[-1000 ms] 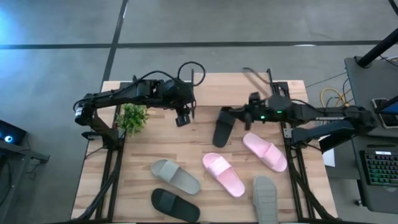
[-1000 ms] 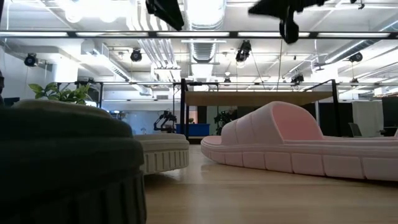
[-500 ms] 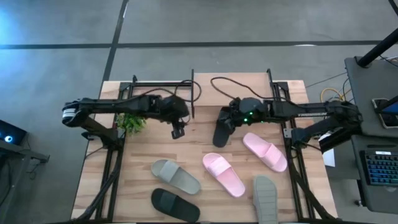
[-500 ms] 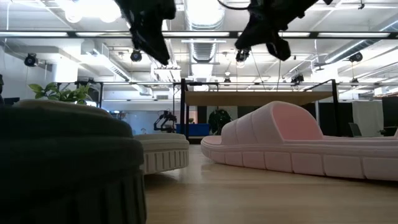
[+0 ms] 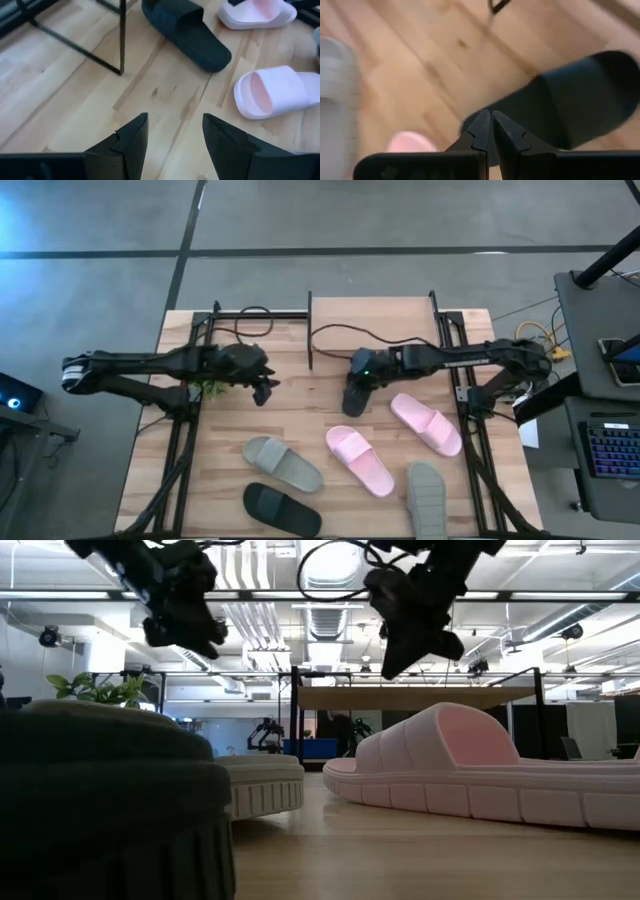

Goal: Pick and place slides into the shelf
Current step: Move the top black slipper under the shelf

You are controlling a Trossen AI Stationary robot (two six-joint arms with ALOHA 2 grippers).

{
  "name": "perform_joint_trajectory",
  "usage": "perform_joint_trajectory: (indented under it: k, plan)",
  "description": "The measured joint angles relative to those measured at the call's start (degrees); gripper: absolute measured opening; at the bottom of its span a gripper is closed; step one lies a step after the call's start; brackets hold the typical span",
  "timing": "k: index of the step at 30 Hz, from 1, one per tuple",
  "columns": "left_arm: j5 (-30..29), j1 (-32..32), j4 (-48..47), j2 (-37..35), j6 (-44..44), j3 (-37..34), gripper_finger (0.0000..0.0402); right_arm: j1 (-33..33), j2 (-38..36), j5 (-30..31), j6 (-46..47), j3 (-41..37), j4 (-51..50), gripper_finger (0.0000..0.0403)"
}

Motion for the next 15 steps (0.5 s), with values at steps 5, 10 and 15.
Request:
perform_joint_trajectory:
  k: [5,10,15]
  plan:
    - [-0.03,0.00,0.01,-4.78,-0.03,-3.38,0.0173,1.94,4.90,1.39,-0.55,4.78,-5.81,0.0013]
    - [-0.54,0.00,0.72,-7.85,0.28,-7.00,0.0173,3.51,10.68,1.84,3.37,7.91,-11.26,0.0013]
    - [-1.25,0.00,1.78,-9.41,1.78,-9.89,0.0173,7.20,14.66,12.27,8.88,10.86,-20.09,0.0013]
